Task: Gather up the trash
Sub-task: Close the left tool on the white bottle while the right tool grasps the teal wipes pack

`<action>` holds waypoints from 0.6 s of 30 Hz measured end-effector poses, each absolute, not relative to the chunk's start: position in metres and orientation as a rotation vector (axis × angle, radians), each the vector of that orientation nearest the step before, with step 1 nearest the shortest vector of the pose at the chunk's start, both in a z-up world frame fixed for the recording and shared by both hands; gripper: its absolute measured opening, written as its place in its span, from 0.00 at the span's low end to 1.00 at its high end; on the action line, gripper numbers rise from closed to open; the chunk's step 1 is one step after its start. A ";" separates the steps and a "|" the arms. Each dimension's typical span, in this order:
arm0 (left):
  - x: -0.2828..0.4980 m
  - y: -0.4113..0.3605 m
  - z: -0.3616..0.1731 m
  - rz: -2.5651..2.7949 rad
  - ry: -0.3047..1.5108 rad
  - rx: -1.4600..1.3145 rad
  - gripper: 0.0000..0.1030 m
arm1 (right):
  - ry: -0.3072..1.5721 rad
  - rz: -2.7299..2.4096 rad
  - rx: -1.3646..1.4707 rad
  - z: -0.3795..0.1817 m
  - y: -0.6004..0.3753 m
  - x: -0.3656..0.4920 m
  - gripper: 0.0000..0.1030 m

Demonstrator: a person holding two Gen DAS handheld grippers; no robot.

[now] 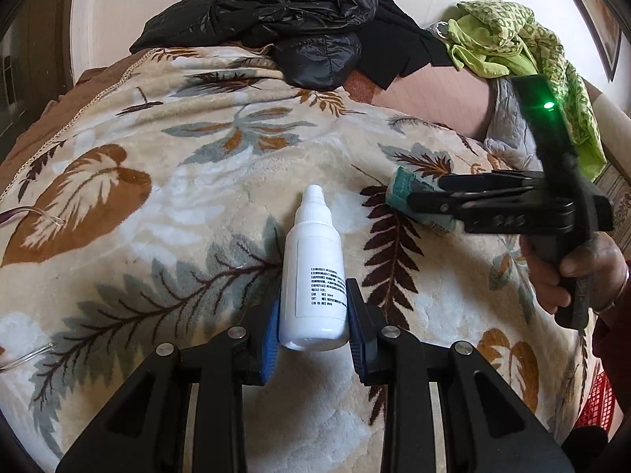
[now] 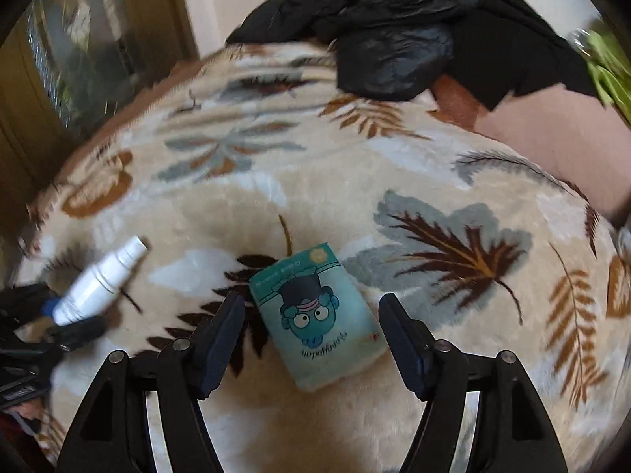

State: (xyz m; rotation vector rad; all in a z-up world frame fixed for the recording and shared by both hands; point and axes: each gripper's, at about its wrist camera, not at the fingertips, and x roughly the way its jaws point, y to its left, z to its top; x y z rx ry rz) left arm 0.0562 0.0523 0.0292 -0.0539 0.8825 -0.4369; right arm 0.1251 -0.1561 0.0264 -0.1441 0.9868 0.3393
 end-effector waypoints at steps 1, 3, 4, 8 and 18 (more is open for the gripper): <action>0.056 0.051 0.029 -0.439 0.883 -0.051 0.28 | 0.997 0.341 -0.172 0.021 -0.151 0.124 0.72; 0.056 0.048 0.028 -0.440 0.883 -0.044 0.28 | 1.013 0.322 -0.210 0.012 -0.149 0.122 0.65; 0.056 0.048 0.028 -0.442 0.881 -0.041 0.28 | 1.010 0.318 -0.195 0.011 -0.151 0.119 0.57; 0.052 0.046 0.032 -0.442 0.864 -0.030 0.28 | 0.987 0.257 -0.061 0.020 -0.168 0.105 0.39; 0.006 0.023 0.067 -0.489 0.801 0.009 0.28 | 0.889 0.147 0.103 0.061 -0.183 -0.023 0.37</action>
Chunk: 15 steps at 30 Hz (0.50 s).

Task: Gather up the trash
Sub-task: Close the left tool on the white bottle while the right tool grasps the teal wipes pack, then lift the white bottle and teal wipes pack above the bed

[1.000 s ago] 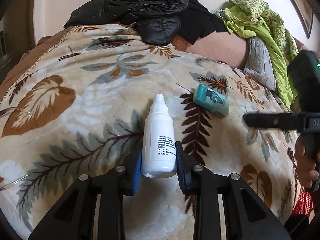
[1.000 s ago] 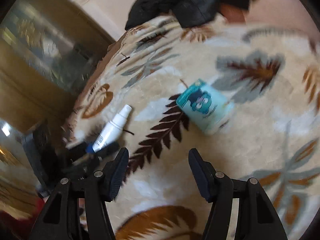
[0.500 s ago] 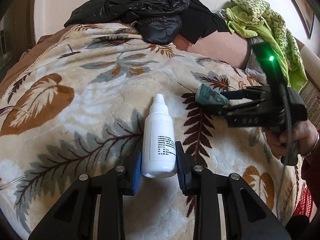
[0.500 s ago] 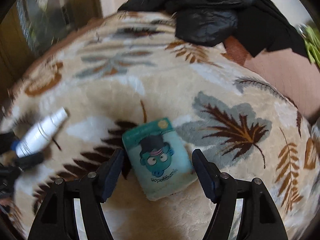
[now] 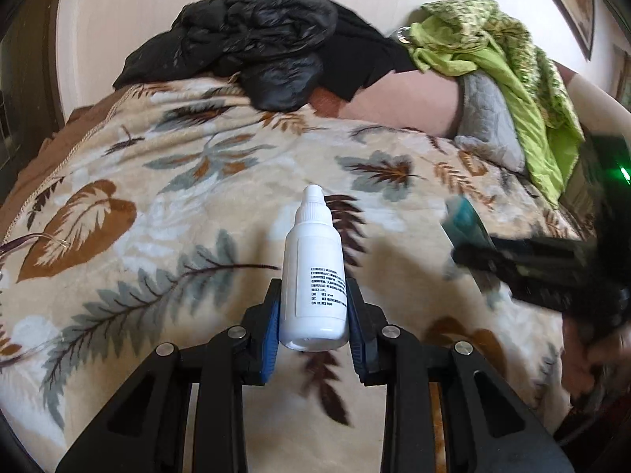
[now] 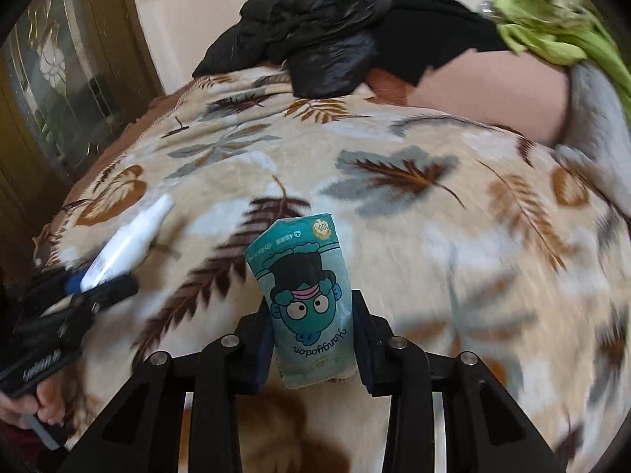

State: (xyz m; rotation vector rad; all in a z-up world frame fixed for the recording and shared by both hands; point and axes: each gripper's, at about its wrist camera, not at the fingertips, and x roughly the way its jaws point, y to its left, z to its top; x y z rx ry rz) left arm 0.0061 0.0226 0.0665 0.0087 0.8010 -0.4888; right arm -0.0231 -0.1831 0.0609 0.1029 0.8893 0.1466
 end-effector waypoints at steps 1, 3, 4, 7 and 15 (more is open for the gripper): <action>0.000 0.019 0.069 -0.495 0.797 0.011 0.28 | 0.884 0.144 0.107 0.063 -0.184 -0.033 0.37; -0.021 0.008 0.076 -0.498 0.776 0.024 0.28 | 0.854 0.111 0.108 0.068 -0.189 -0.066 0.37; -0.027 0.003 0.078 -0.498 0.770 0.031 0.28 | 0.846 0.102 0.116 0.070 -0.191 -0.078 0.37; -0.059 -0.015 0.085 -0.500 0.738 0.054 0.28 | 0.831 0.080 0.164 0.071 -0.200 -0.108 0.37; -0.115 -0.042 0.082 -0.485 0.717 0.118 0.28 | 0.802 0.041 0.260 0.074 -0.221 -0.168 0.37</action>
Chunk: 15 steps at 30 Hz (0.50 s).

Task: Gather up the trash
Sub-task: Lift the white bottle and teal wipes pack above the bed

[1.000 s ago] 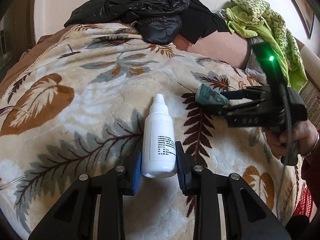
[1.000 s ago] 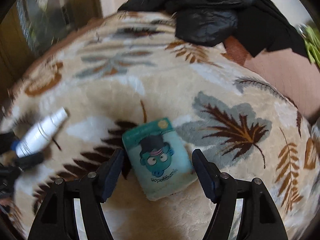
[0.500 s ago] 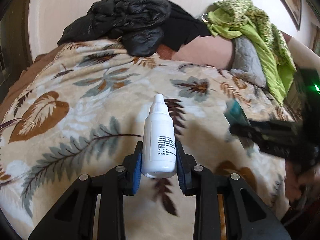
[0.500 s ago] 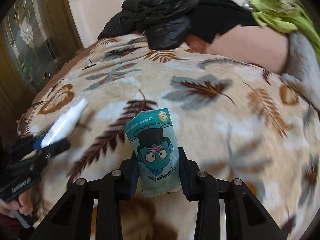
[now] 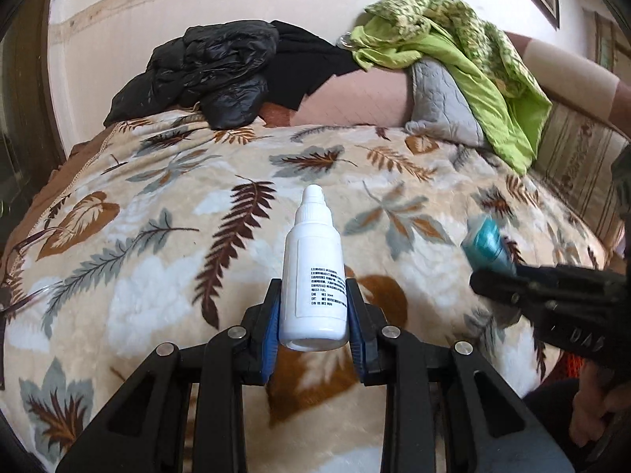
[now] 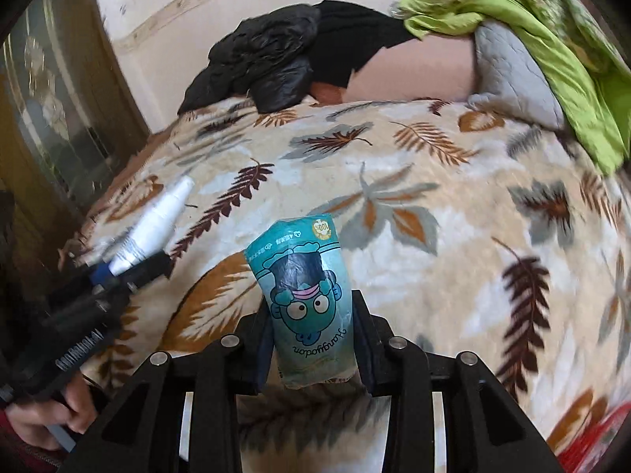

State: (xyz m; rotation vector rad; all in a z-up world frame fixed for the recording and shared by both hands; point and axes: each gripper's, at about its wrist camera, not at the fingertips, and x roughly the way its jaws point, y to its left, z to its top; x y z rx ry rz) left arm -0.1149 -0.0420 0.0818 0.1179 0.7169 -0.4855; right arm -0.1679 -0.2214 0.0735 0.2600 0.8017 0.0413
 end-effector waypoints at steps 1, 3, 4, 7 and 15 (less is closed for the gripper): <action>-0.120 -0.044 0.082 -0.485 0.718 0.123 0.28 | 0.797 0.037 0.260 0.075 -0.222 -0.173 0.37; -0.128 -0.046 0.082 -0.483 0.714 0.136 0.28 | 0.782 0.035 0.263 0.076 -0.222 -0.181 0.37; -0.132 -0.047 0.083 -0.481 0.708 0.141 0.28 | 0.769 0.033 0.263 0.077 -0.223 -0.184 0.37; -0.141 -0.050 0.084 -0.481 0.698 0.163 0.28 | 0.747 0.025 0.275 0.078 -0.226 -0.190 0.37; -0.150 -0.053 0.087 -0.484 0.688 0.181 0.28 | 0.730 0.025 0.290 0.079 -0.229 -0.192 0.37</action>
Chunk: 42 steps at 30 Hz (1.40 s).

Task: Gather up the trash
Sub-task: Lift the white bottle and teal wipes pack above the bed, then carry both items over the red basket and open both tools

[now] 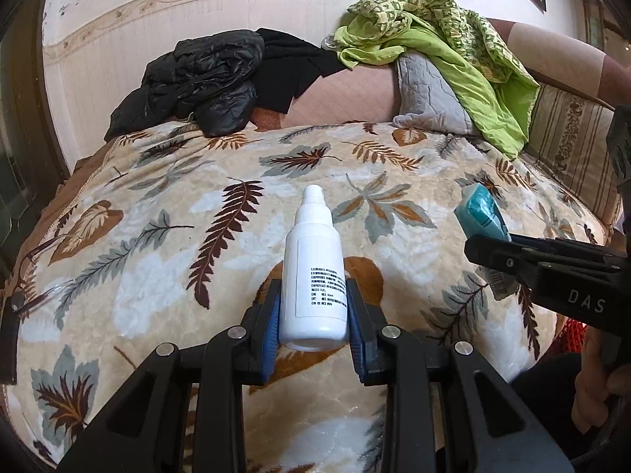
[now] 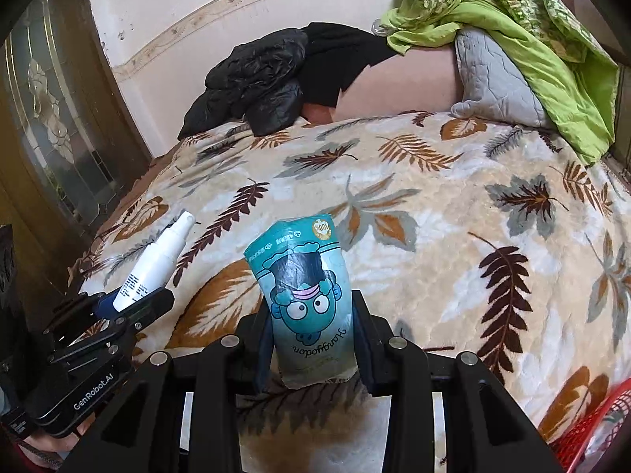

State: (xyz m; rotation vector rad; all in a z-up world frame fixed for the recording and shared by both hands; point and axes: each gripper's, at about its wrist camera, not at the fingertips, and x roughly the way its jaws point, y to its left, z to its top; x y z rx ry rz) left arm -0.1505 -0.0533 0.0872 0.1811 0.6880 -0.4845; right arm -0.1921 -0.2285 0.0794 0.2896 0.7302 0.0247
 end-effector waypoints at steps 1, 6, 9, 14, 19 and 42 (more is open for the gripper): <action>-0.151 -0.053 0.087 -0.486 0.686 0.183 0.28 | 0.731 0.026 0.288 0.079 -0.228 -0.192 0.37; -0.153 -0.055 0.088 -0.492 0.687 0.189 0.28 | 0.731 0.020 0.286 0.079 -0.229 -0.192 0.37; -0.154 -0.057 0.088 -0.497 0.688 0.193 0.28 | 0.731 0.019 0.285 0.079 -0.228 -0.192 0.37; -0.155 -0.058 0.088 -0.494 0.689 0.191 0.28 | 0.731 0.020 0.285 0.079 -0.229 -0.192 0.37; -0.155 -0.059 0.088 -0.497 0.690 0.192 0.28 | 0.730 0.017 0.285 0.079 -0.231 -0.193 0.37; -0.244 -0.195 0.128 -1.042 0.668 0.254 0.28 | 0.620 -0.375 0.602 0.113 -0.381 -0.391 0.37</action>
